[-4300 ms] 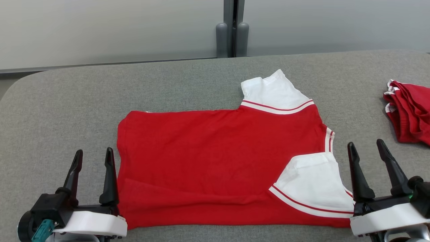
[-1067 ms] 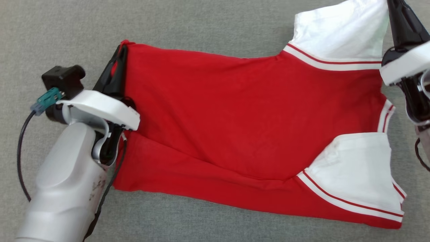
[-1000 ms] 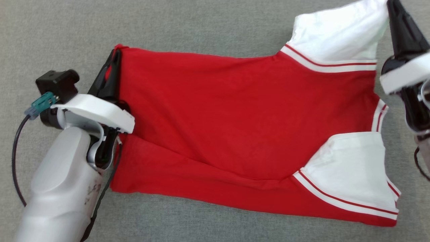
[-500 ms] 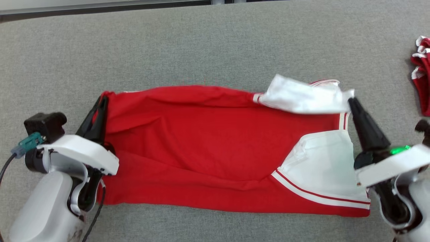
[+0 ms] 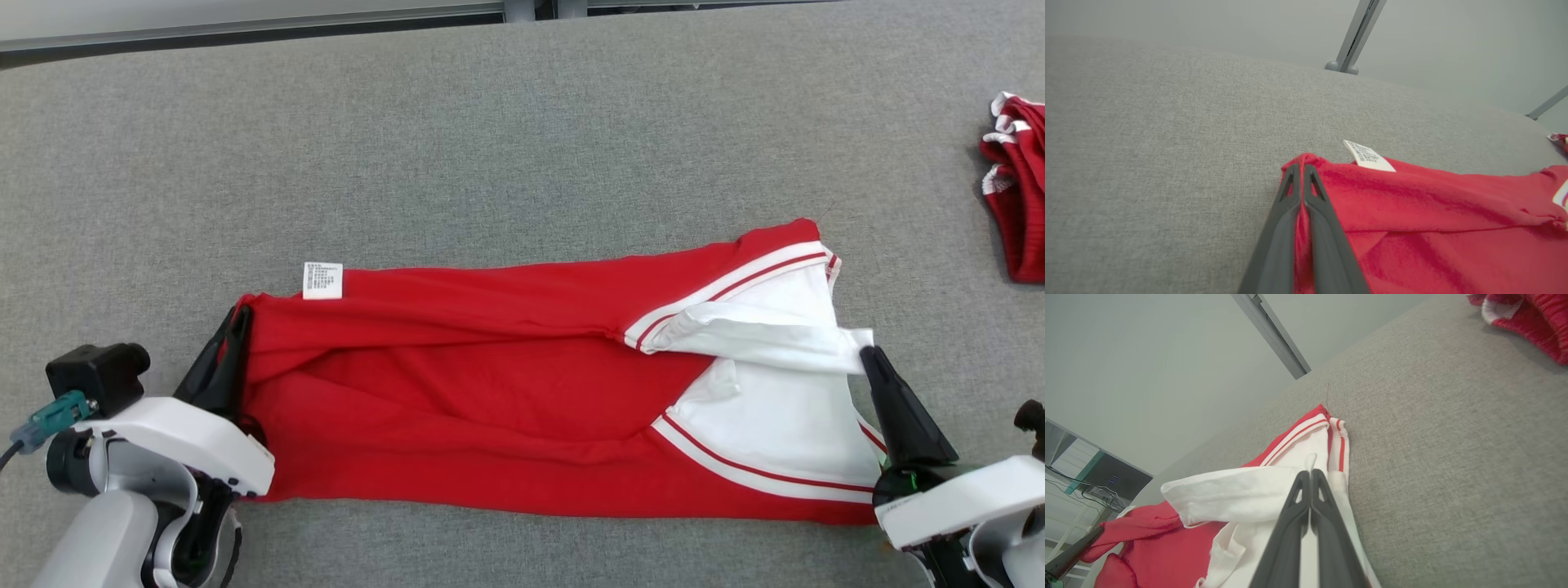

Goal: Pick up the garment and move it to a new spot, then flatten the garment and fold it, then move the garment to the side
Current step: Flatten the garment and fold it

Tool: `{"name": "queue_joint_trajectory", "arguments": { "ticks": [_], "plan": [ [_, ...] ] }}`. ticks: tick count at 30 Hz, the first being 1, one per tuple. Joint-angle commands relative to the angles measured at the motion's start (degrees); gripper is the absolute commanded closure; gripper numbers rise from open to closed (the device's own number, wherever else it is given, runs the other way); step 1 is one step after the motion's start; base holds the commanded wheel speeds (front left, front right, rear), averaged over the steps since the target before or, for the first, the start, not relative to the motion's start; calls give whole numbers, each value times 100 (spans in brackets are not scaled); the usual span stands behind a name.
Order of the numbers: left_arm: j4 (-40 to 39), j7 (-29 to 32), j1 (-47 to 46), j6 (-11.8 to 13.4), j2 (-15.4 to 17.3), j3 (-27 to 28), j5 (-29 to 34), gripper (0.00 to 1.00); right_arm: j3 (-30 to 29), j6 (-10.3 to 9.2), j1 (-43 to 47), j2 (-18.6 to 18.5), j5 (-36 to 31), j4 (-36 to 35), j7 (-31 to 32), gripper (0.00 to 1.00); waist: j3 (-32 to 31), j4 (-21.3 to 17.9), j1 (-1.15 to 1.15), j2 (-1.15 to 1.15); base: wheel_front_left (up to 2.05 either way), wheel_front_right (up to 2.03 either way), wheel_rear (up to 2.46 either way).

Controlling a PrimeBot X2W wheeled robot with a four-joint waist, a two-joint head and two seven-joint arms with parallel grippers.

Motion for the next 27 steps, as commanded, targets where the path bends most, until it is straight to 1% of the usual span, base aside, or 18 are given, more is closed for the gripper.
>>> {"name": "queue_joint_trajectory", "arguments": {
  "ticks": [1,3,4,5,6,7,8,10,13,14,18,21,23,24,27],
  "plan": [
    [-63,17,123,50,28,39,-95,100,-62,0,121,-3,-54,22,20,100,-8,-8,0,0,0,0,0],
    [-100,49,230,87,31,60,-140,100,-113,0,213,61,-88,34,49,100,-18,-22,0,0,0,0,0],
    [-97,82,292,114,30,64,-163,80,-118,0,256,68,-146,63,85,100,-22,-33,0,0,0,0,0],
    [-98,57,342,149,8,91,-190,51,-117,0,294,90,-186,88,119,100,-25,-41,0,0,0,0,0],
    [-92,26,379,182,10,92,-165,0,-110,0,316,109,-277,108,138,65,-26,-47,0,0,0,0,0],
    [-86,-1,421,227,11,77,-118,0,-98,0,329,116,-379,137,164,18,-26,-52,0,0,0,0,0],
    [-83,-38,477,259,-5,66,-94,0,-82,0,346,139,-476,169,166,0,-33,-59,0,0,0,0,0],
    [-125,-223,564,363,-53,97,-7,0,-57,0,310,191,-695,137,66,0,-48,-80,0,0,0,0,0],
    [-233,-576,722,560,-93,117,199,0,-50,0,246,134,-1248,30,-94,0,-81,-114,0,0,0,0,0],
    [-287,-724,783,629,-119,129,272,0,-98,0,233,93,-1526,2,-156,0,-93,-121,0,0,0,0,0],
    [-605,-1126,904,903,-217,202,598,0,-358,0,189,274,-2194,-326,-402,0,-154,-106,0,0,0,0,0],
    [-923,-1248,922,1059,-282,258,894,0,-642,1,169,464,-2655,-602,-443,0,-217,-87,0,0,0,0,0],
    [-1147,-1281,913,1129,-331,280,1106,0,-854,0,145,605,-2959,-789,-418,0,-262,-76,0,0,0,0,0],
    [-1147,-1281,913,1129,-331,280,1106,0,-854,0,145,605,-2959,-789,-418,0,-262,-76,0,0,0,0,0],
    [-1436,-1307,887,1216,-417,319,1398,0,-1026,0,127,814,-3337,-994,-316,0,-349,-69,0,0,0,0,0]
  ]
}}
